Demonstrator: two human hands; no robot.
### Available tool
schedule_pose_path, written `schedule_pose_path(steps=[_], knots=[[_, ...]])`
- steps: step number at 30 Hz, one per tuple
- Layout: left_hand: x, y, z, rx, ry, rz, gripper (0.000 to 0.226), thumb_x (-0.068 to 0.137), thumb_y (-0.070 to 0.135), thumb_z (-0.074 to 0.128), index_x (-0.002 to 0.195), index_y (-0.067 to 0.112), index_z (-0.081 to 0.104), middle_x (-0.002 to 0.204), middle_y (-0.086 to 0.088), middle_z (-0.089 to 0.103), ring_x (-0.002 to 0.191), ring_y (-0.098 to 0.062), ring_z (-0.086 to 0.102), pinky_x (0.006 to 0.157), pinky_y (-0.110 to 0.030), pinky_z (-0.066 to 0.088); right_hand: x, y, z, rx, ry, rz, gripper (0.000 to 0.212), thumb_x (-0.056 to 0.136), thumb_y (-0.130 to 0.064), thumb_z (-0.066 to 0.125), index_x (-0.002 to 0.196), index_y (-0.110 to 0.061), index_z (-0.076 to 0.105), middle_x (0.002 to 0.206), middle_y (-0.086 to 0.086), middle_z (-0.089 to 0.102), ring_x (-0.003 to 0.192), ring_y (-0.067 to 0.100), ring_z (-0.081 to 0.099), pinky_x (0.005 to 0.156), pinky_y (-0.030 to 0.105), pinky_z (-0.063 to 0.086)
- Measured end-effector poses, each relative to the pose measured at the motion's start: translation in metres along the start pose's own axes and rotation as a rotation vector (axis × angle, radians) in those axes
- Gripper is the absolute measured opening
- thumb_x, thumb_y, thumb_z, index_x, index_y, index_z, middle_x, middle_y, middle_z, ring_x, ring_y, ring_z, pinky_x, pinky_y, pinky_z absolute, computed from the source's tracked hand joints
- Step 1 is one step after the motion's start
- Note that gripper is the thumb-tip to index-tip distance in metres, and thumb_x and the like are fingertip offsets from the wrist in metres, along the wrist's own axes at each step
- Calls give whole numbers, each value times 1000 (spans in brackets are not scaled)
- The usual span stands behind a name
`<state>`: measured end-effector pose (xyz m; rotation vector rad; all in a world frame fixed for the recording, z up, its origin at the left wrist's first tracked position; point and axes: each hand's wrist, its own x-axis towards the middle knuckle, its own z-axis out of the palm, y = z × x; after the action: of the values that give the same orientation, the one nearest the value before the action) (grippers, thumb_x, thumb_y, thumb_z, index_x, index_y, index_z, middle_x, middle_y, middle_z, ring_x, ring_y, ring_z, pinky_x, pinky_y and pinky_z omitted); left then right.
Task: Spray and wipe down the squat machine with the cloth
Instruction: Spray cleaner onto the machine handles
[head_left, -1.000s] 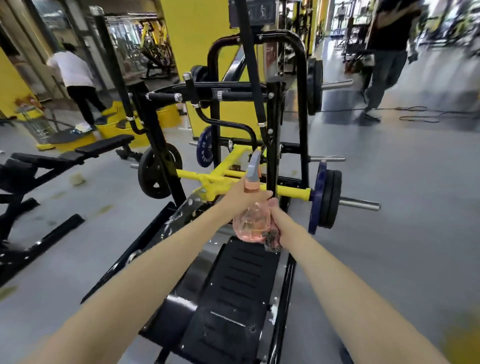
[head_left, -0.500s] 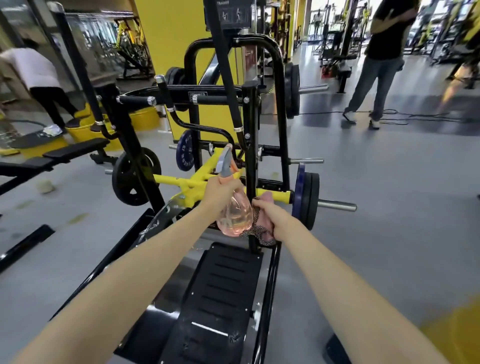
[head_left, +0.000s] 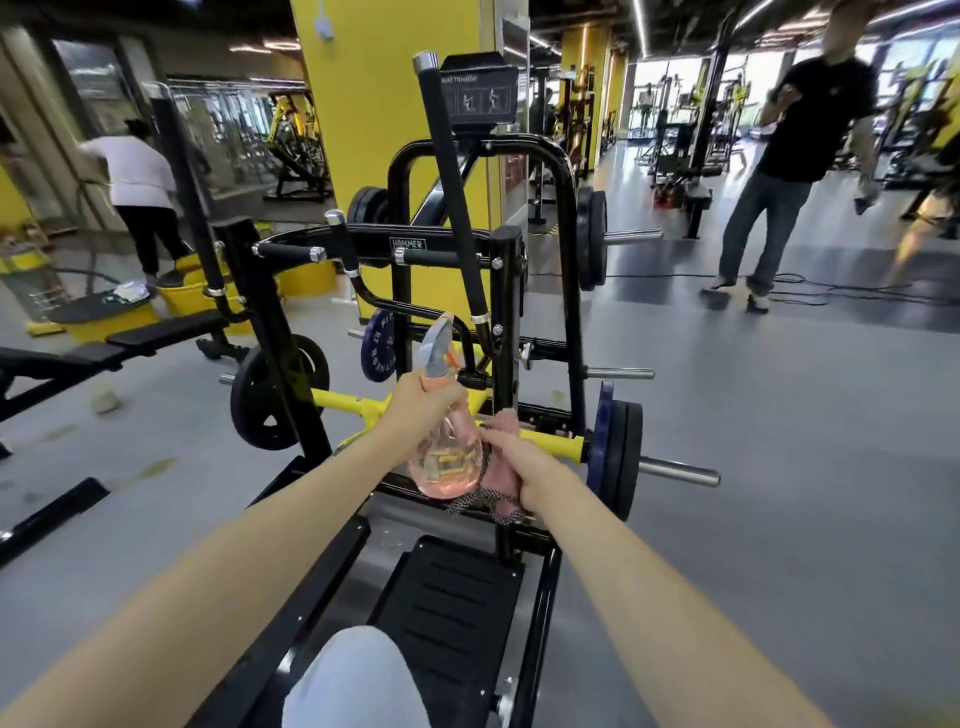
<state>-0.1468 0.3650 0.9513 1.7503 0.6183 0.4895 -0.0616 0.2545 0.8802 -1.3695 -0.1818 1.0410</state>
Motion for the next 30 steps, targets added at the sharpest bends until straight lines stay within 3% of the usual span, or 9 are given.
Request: schedule_pose_path(steps=[5, 9, 13, 16, 19, 21, 24, 27, 30], knots=[[30, -7, -3, 10, -10, 72, 13, 89, 12, 61, 80, 11, 52, 62, -3, 42, 52, -9, 38, 40, -10, 31, 29, -10, 1, 38, 69, 15, 24, 91, -28, 62, 111, -14, 64, 96, 6, 71, 78, 18, 68, 60, 25, 49], [78, -20, -12, 36, -44, 73, 23, 87, 9, 61, 69, 10, 47, 57, -4, 36, 45, -8, 34, 39, -11, 27, 78, -17, 12, -9, 131, 16, 47, 82, -32, 72, 122, -10, 61, 106, 11, 71, 89, 24, 69, 73, 34, 56], [139, -45, -27, 18, -62, 96, 11, 84, 5, 62, 78, 10, 55, 71, -9, 43, 66, -17, 38, 45, -12, 31, 144, -25, 24, 15, 177, 21, 58, 73, -32, 78, 123, -9, 61, 106, 12, 72, 92, 26, 70, 86, 42, 56], [194, -62, -47, -84, -73, 87, 16, 85, 9, 62, 86, 16, 48, 79, -7, 42, 70, -16, 35, 52, -17, 32, 188, -33, 35, 163, 173, 53, 17, 91, -28, 60, 98, -14, 69, 86, 4, 74, 71, 17, 70, 66, 32, 54], [246, -62, -71, -108, -45, 19, 17, 84, 9, 62, 73, 14, 52, 63, -6, 41, 58, -14, 36, 52, -21, 34, 234, -51, 61, 167, 214, 156, 24, 93, -33, 52, 75, -23, 63, 70, -4, 70, 64, 13, 65, 65, 28, 37], [272, -47, -87, -118, -97, 6, 28, 82, 7, 64, 63, 23, 52, 56, -7, 43, 52, -15, 38, 56, -28, 39, 252, -72, 87, 191, 265, 200, 19, 91, -34, 55, 79, -22, 64, 78, 0, 72, 83, 21, 66, 75, 31, 39], [311, -25, -113, -46, -210, 16, 18, 82, 4, 64, 74, 15, 52, 62, -12, 43, 57, -17, 38, 55, -28, 36, 269, -109, 112, 226, 329, 266, 24, 94, -28, 53, 73, -18, 58, 64, 1, 67, 66, 19, 58, 61, 22, 36], [332, -1, -129, -45, -268, -9, 11, 84, 6, 63, 83, 8, 53, 66, -10, 43, 59, -17, 38, 53, -29, 31, 266, -142, 131, 248, 362, 301, 24, 96, -33, 49, 77, -22, 56, 70, 0, 63, 63, 16, 54, 59, 24, 32], [343, 21, -137, -9, -345, -14, 9, 82, 8, 62, 80, 5, 55, 65, -10, 42, 59, -17, 39, 55, -27, 33, 255, -167, 145, 306, 417, 258, 17, 95, -32, 51, 98, -20, 62, 74, 1, 70, 61, 16, 58, 53, 19, 37]])
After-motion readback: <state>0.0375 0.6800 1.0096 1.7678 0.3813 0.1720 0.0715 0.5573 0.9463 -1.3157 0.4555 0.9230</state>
